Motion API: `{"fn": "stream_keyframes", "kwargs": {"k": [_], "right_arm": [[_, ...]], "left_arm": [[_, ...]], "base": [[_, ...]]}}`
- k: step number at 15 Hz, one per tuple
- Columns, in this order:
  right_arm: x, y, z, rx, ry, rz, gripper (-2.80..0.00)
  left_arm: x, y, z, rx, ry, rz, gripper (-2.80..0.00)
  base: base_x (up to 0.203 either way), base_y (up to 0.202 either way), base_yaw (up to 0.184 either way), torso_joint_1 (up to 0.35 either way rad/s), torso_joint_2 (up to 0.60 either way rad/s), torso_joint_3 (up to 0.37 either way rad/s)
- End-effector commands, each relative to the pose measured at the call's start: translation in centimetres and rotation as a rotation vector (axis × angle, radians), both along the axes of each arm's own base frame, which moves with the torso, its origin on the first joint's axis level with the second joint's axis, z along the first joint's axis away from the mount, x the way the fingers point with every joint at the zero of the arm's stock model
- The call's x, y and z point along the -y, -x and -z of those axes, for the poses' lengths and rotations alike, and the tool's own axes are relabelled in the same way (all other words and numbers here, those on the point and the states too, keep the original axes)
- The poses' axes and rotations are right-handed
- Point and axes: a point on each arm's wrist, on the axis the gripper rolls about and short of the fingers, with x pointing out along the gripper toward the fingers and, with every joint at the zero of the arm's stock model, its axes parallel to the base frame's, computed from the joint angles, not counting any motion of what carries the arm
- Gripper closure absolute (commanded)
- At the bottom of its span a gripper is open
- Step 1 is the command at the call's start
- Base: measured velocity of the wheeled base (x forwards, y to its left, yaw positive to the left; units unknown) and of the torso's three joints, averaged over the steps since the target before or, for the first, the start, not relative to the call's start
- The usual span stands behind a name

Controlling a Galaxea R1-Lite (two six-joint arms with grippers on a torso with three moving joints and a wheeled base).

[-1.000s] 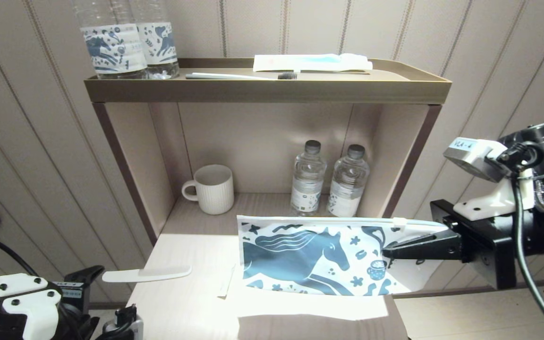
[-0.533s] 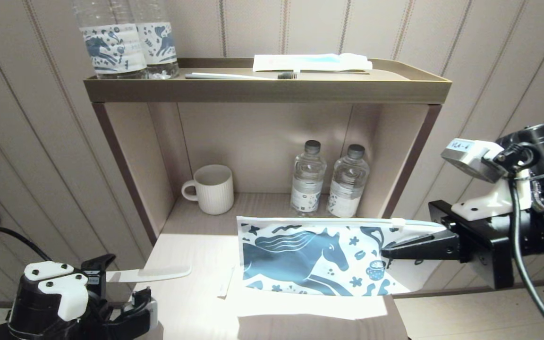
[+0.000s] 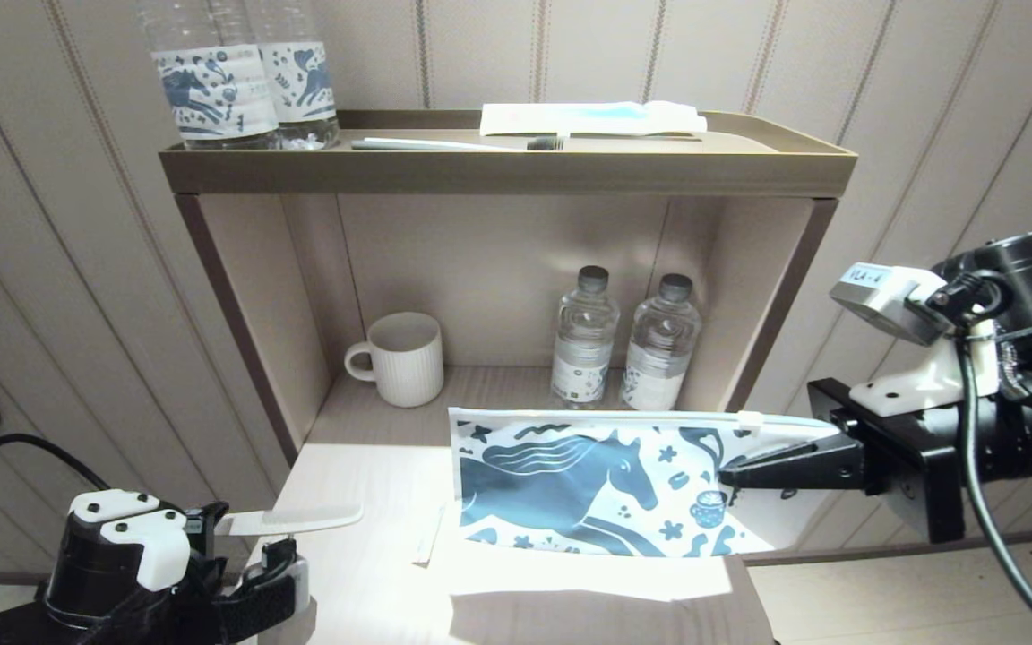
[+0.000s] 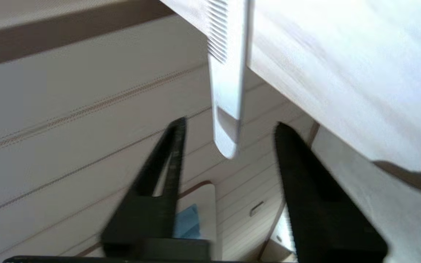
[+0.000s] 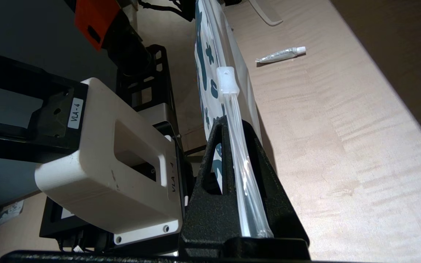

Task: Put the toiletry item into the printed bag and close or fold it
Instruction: Pick up the comb

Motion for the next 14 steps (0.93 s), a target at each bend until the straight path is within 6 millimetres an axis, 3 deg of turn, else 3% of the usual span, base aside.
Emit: {"fn": "stream_keyframes", "kwargs": {"k": [1,6,8,11,14], "right_arm": [[0.0,0.0,0.0,-0.001,-0.003,-0.006,0.00],[-0.1,-0.1,0.2,-0.006,-0.003,-0.007,0.00],[-0.1,-0.1,0.2,-0.006,-0.003,-0.007,0.00],[0.1,0.3,-0.2,0.009,-0.004,-0.001,0.00],[0.3,1.4,-1.0,0.046,0.001,0.013,0.00]], "left_arm": [[0.1,-0.3,0.5,-0.010,-0.013,0.002,0.00],[0.1,-0.2,0.8,-0.003,0.008,-0.005,0.00],[0.3,-0.4,0.5,0.030,0.117,-0.027,0.00],[0.6,-0.8,-1.9,0.143,0.215,-0.005,0.00],[0.9,-1.4,-5.7,0.278,0.332,-0.005,0.00]], "base": [[0.000,0.000,0.000,0.000,0.00,0.000],[0.000,0.000,0.000,0.000,0.00,0.000],[0.000,0.000,0.000,0.000,0.00,0.000],[0.000,0.000,0.000,0.000,0.00,0.000],[0.000,0.000,0.000,0.000,0.00,0.000]]}}
